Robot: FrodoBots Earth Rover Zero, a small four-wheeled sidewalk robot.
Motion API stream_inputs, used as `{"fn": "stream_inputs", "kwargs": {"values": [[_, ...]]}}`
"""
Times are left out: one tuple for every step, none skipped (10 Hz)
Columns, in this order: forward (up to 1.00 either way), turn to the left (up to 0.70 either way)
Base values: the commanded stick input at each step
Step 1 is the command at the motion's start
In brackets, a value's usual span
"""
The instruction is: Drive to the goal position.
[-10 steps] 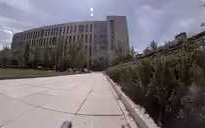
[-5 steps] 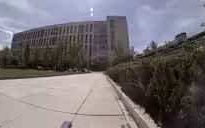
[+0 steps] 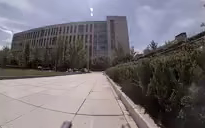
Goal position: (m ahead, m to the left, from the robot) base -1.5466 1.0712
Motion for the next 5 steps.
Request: {"fn": "stream_inputs", "kwargs": {"values": [[0.01,0.0],[0.02,0.0],[0.0,0.0],[0.0,0.0],[0.01,0.0]]}}
